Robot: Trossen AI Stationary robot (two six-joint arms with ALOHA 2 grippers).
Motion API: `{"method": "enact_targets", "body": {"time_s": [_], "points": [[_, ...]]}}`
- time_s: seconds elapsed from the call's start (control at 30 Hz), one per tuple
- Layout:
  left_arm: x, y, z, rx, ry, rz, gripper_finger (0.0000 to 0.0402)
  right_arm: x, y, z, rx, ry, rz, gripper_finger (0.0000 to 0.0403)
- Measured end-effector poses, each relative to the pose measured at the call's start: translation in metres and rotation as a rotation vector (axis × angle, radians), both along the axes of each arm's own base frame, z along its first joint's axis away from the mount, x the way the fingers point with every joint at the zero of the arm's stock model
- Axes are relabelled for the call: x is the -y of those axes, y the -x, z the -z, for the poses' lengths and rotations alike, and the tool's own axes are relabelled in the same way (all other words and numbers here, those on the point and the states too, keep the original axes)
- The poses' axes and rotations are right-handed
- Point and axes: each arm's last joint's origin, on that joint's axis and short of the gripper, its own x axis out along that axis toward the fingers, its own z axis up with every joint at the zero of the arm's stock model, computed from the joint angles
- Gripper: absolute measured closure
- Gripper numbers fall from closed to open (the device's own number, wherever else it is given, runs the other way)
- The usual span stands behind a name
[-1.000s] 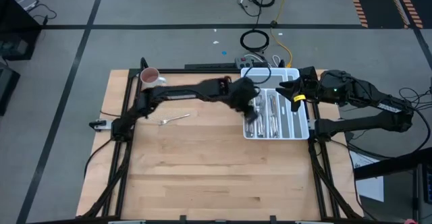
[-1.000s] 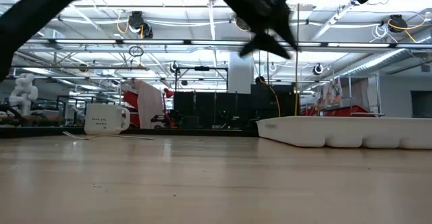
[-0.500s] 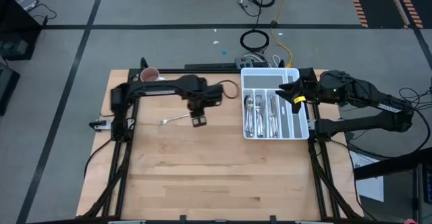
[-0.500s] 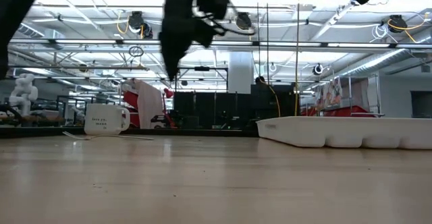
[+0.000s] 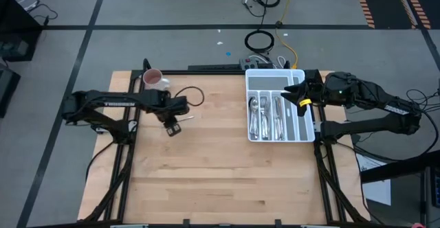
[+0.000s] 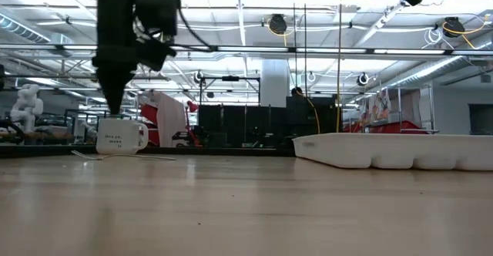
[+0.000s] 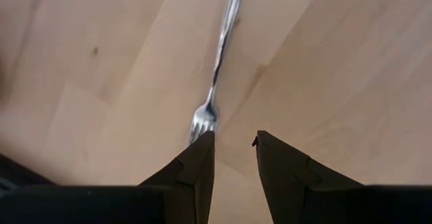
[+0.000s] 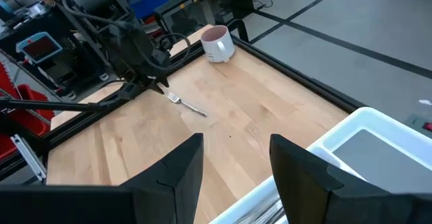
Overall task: Sort silverware
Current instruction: Put the silver fork into the silverware tray
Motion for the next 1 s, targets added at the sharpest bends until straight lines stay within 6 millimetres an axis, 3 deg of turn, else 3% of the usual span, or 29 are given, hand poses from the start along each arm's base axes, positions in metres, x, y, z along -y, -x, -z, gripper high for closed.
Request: {"method": "enact_targets", "body": {"time_s": [0.3,0.7,0.77,0.9,1.0], "points": [[0.0,0.003,0.038,0.017,-0.002,0.004,0.0285,0.0,0.0,0.0,-0.001,0.004,0.008,0.0241],[-0.013,0.004,0.088,-0.128,0.045,0.064,0.029,0.0,0.0,0.0,0.0,0.003,0.008,0.0241],[-0.014,0.004,0.092,-0.151,0.055,0.077,0.0308,0.0,0.0,0.0,-0.001,0.004,0.007,0.0241],[-0.015,0.003,0.094,-0.163,0.058,0.089,0.0385,0.0,0.0,0.0,-0.003,0.003,0.007,0.0241],[-0.015,0.003,0.089,-0.135,0.059,0.089,0.0396,0.0,0.0,0.0,-0.007,0.006,0.005,0.0241]]}}
